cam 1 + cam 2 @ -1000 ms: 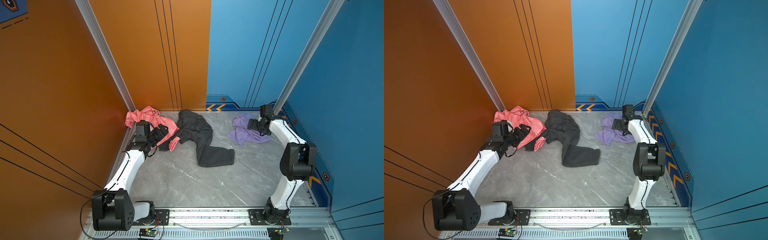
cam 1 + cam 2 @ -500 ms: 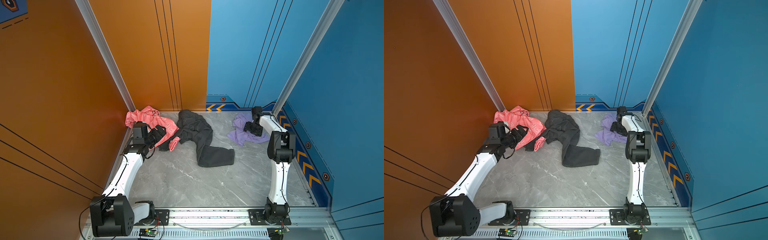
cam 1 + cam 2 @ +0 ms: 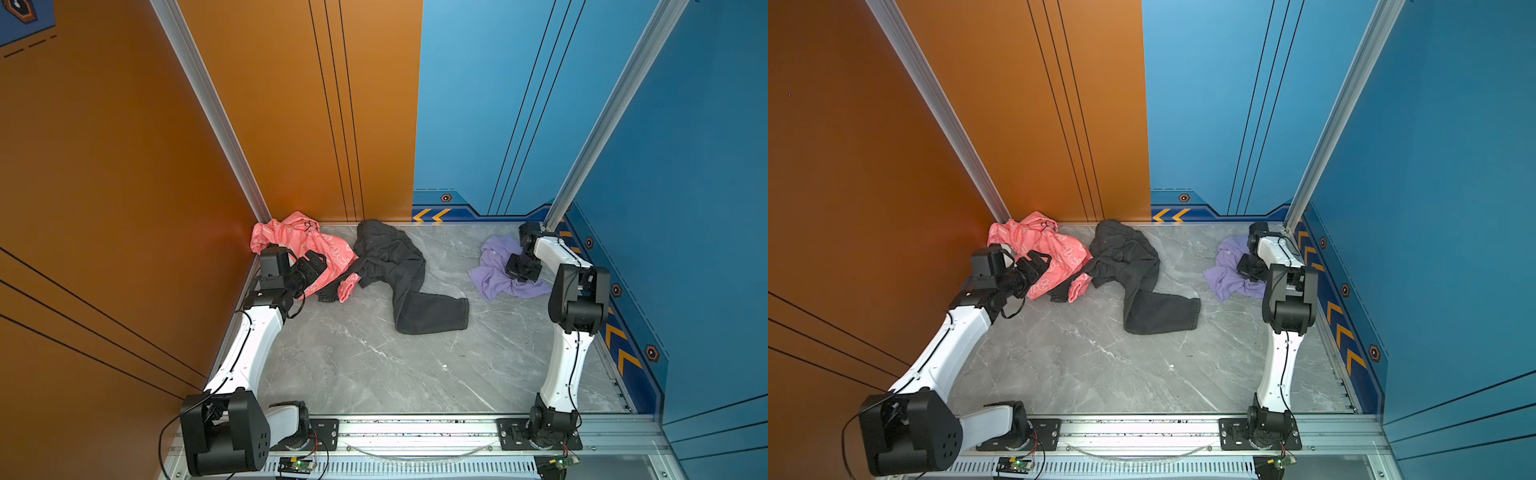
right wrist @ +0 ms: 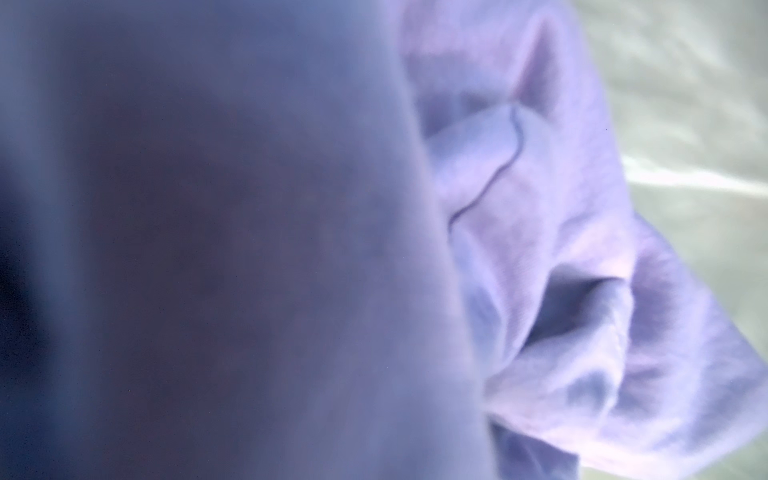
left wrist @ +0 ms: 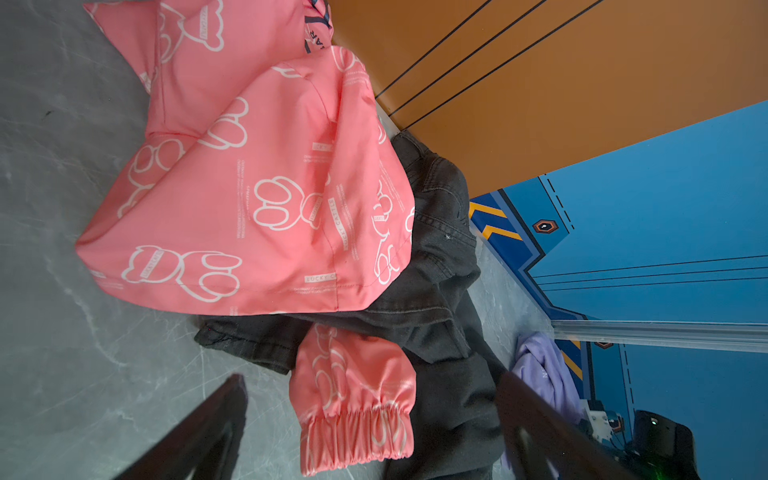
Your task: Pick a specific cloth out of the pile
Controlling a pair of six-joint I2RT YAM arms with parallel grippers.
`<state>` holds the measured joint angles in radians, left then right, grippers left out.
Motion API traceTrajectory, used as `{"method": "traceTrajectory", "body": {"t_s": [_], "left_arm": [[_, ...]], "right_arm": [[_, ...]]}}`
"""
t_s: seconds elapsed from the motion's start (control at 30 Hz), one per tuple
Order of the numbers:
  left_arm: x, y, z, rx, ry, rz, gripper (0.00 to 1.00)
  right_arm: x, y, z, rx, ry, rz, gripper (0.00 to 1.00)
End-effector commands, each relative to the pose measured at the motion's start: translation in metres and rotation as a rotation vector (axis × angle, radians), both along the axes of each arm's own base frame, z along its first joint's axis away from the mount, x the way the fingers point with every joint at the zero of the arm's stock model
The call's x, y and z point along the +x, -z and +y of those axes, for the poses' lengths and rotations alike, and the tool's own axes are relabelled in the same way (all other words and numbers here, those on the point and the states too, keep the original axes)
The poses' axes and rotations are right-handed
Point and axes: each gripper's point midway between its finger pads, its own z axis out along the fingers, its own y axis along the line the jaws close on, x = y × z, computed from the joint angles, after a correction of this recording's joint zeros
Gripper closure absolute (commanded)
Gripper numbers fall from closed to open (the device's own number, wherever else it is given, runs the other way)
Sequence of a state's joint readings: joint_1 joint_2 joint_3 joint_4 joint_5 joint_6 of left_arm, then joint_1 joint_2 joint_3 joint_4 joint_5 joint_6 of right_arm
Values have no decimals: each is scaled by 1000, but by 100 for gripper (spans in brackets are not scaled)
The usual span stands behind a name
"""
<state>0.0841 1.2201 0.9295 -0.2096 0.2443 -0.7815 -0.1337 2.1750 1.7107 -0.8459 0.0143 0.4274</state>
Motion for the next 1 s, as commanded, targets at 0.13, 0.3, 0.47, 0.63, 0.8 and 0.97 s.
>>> {"method": "traceTrajectory", "body": {"t_s": [0.13,0.3,0.47,0.63,0.8,0.97], "left_arm": [[-6,5,1,-2,16,7,6],[-8,7,1,-4,15,6,6],[-9,6,2,-1,11,2,5],[-9,5,2,0,8,-3,5],[-8,1,3,5,7,-13,5],[-15,-2,9,40,-12,-17,5]], "right_arm": [[-68,0,-9,0,26,131,89],[-71,-4,-2,14,20,122,86],[-54,-15,1,16,15,66,85],[-26,-9,6,30,14,45,85],[0,-4,9,53,46,15,83],[-1,-11,9,41,54,7,68]]}}
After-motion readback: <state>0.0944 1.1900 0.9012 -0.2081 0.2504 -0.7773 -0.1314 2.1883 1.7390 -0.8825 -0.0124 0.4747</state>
